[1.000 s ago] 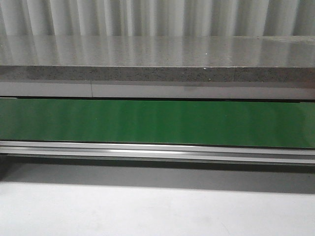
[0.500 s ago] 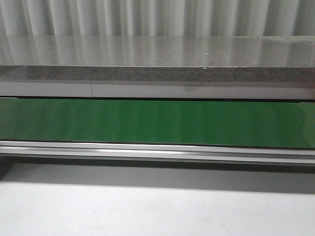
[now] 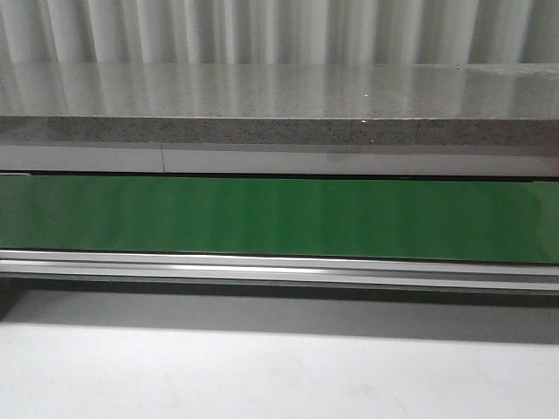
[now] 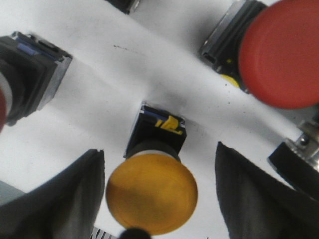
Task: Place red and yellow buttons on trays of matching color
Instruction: 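Grasp a yellow mushroom button with the left gripper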
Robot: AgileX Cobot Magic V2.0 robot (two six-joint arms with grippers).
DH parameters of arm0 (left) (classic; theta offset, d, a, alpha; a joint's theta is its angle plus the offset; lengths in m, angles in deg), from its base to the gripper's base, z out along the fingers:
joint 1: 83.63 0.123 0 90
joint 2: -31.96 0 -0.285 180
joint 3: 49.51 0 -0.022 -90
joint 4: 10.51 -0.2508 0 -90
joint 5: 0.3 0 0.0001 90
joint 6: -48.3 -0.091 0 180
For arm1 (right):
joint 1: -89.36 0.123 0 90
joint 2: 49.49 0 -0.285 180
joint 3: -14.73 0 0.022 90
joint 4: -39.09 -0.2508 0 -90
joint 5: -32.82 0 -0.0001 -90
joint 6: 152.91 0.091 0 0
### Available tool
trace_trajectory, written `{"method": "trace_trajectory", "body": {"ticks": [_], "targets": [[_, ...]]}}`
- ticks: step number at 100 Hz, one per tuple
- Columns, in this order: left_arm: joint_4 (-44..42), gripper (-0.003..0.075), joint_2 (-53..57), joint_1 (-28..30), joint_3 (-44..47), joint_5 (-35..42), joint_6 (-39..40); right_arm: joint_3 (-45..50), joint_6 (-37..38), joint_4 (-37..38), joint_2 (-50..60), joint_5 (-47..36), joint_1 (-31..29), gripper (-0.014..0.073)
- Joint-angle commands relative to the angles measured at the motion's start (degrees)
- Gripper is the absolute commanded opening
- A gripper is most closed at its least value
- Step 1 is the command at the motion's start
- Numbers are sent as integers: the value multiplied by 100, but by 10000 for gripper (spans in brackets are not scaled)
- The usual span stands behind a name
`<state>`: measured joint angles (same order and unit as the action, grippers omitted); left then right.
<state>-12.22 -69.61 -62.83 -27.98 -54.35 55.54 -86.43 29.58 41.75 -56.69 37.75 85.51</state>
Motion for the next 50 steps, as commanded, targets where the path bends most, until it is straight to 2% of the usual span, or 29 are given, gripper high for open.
{"method": "trace_trajectory", "body": {"ticks": [1, 15, 24, 50], "targets": [[13, 361, 150, 10, -148, 41, -7, -115, -24, 76, 82, -430, -9, -64], [13, 211, 150, 10, -148, 90, -7, -115, -24, 76, 82, -430, -9, -64], [13, 152, 177, 10, -148, 114, -7, -115, -24, 76, 82, -430, -9, -64], [13, 143, 902, 10, -202, 33, -50, -115, -24, 76, 82, -430, -9, -64]]}}
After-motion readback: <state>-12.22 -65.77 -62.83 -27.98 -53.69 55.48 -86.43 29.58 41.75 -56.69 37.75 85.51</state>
